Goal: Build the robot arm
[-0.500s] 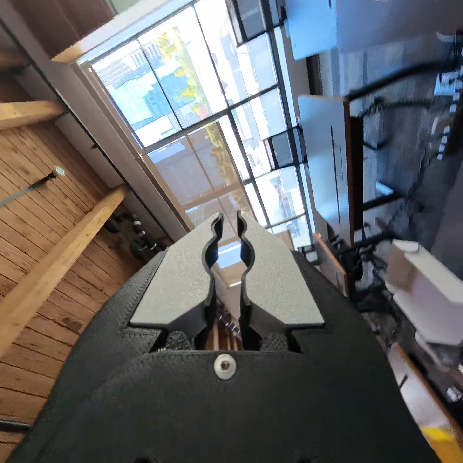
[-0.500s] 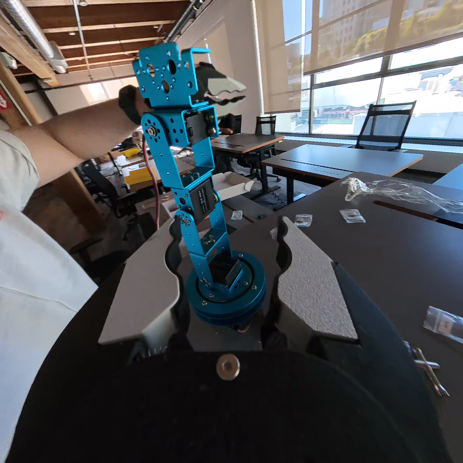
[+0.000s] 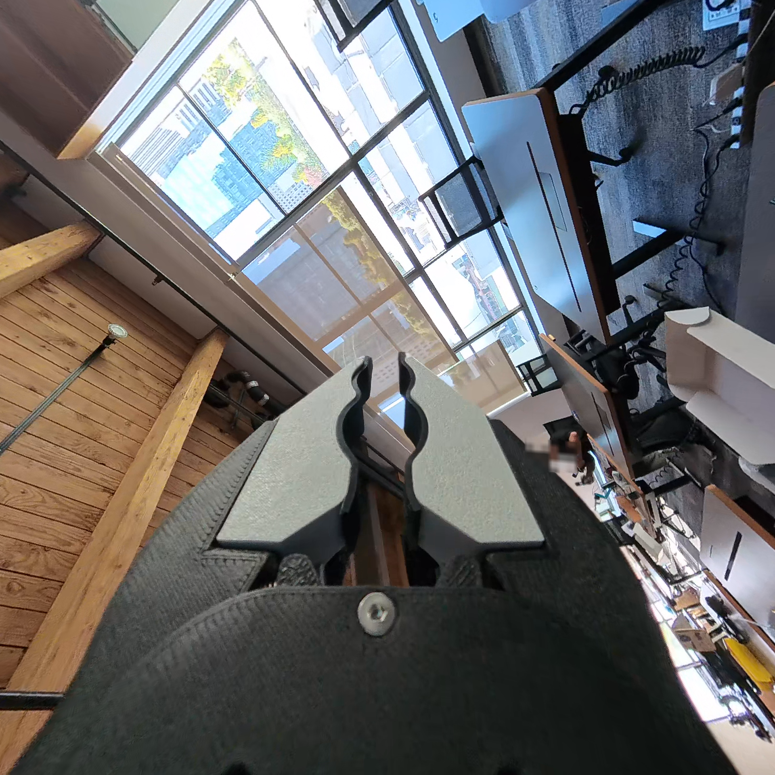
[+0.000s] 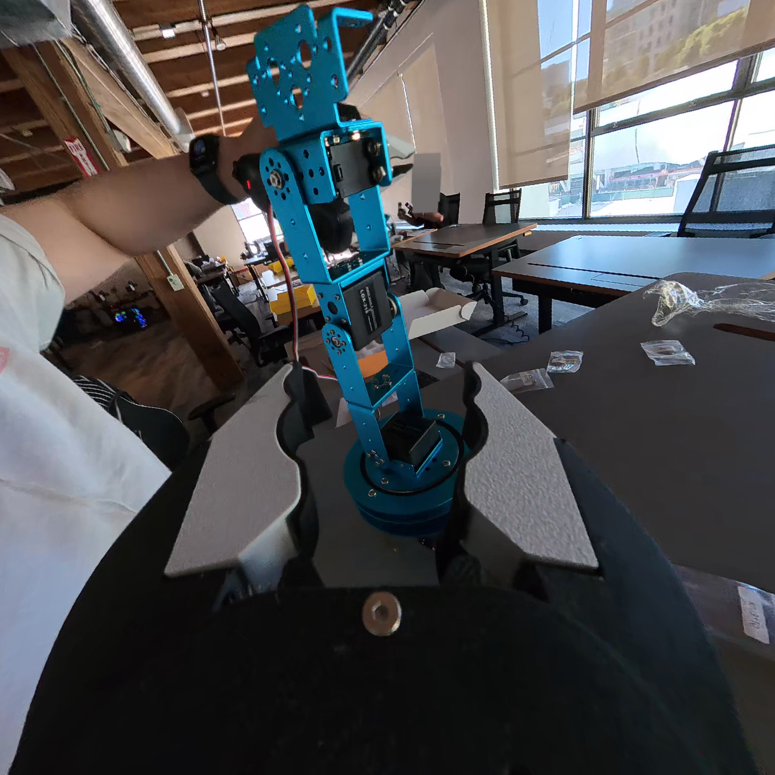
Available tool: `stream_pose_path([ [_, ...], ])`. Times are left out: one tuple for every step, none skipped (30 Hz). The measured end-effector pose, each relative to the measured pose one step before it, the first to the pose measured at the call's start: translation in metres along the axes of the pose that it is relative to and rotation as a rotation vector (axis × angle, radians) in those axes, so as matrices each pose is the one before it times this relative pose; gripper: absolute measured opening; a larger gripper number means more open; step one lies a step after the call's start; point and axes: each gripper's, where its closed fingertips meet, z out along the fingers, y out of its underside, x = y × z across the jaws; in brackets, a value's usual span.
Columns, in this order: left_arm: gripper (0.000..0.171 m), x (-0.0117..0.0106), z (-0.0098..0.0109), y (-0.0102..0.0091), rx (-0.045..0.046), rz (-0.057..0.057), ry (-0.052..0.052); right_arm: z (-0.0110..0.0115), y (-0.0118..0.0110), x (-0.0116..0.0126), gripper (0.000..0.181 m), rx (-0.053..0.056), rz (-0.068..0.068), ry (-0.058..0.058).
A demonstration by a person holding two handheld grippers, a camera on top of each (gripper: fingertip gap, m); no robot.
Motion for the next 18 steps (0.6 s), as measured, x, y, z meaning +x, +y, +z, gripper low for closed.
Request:
stream_pose_path([
  [0.012, 0.00072, -0.00173, 0.00096, -0.00541, 0.0074, 0.0024, -0.0023, -0.00017, 0.00127, 0.076, 0.0077, 0.0045, 0.0012],
  [0.012, 0.00029, -0.00162, 0.00082, -0.00555, 0.0064, 0.0006, -0.00206, 0.00027, 0.00138, 0.076, 0.0035, -0.0036, 0.0053],
  [0.012, 0.00028, -0.00179, 0.00064, -0.00425, 0.0034, 0.0014, -0.00152, 0.0006, 0.00133, 0.075, 0.0, -0.0078, 0.0064],
  [0.012, 0.00049, -0.00163, 0.00041, -0.00326, 0.0011, 0.0041, -0.00086, 0.00098, 0.001, 0.075, -0.002, -0.0065, 0.0041],
  [0.012, 0.00062, -0.00161, 0.00034, -0.00314, 0.001, 0.0044, -0.00023, 0.00102, 0.00061, 0.075, -0.0013, -0.0028, 0.0002],
  [0.012, 0.00054, -0.0015, 0.00012, -0.00099, 0.0022, 0.004, 0.0005, 0.0012, 0.00011, 0.075, -0.0005, 0.0013, -0.005],
  [0.012, 0.00106, -0.00139, 0.00017, -0.00151, 0.0035, 0.005, 0.00111, 0.00171, 0.00017, 0.075, -0.0018, 0.0055, -0.0083],
  [0.012, 0.00136, -0.0011, 0.00056, -0.00392, 0.0062, 0.0058, 0.00191, 0.00216, 0.00054, 0.075, -0.0035, 0.0094, -0.0098],
  [0.012, 0.0018, -0.00089, 0.00035, -0.00351, 0.0092, 0.0059, 0.00233, 0.00211, 0.00065, 0.075, -0.0034, 0.0111, -0.0115],
  [0.012, 0.0018, -0.00075, 0.00024, -0.00253, 0.0105, 0.0054, 0.00256, 0.00187, 0.00041, 0.075, -0.0022, 0.0113, -0.0115],
  [0.012, 0.00179, -0.00078, -0.00022, -0.00019, 0.0116, 0.0046, 0.00248, 0.00112, -0.00025, 0.075, -0.0007, 0.0093, -0.012],
  [0.012, 0.00151, -0.00084, -0.0005, 0.00156, 0.0119, 0.0035, 0.00235, 0.00051, -0.00119, 0.075, 0.0014, 0.004, -0.0112],
  [0.012, 0.00121, -0.00077, -0.00012, -0.00092, 0.0113, 0.0028, 0.00179, 0.0004, -0.00135, 0.075, 0.0021, -0.0028, -0.0059],
  [0.012, 0.00052, -0.00069, 0.00028, -0.00346, 0.0102, 0.0001, 0.00114, 0.00083, -0.00093, 0.075, 0.0007, -0.0083, 0.0006],
  [0.012, -0.00015, -0.00066, 0.00046, -0.00349, 0.0075, -0.0014, 0.00072, 0.00155, -0.00004, 0.075, -0.0015, -0.0101, 0.0066],
  [0.013, -0.00031, -0.00078, 0.00025, -0.00267, 0.0028, -0.0006, 0.00031, 0.00239, 0.00076, 0.075, -0.004, -0.0069, 0.0086],
  [0.013, -0.00032, -0.00104, 0.00034, -0.00206, -0.0007, 0.001, 0.00009, 0.00281, 0.00069, 0.075, -0.006, 0.0, 0.0044],
  [0.013, -0.00033, -0.00126, 0.00035, -0.00206, -0.001, 0.0005, -0.00007, 0.00276, 0.0004, 0.075, -0.006, 0.0081, -0.0027],
])
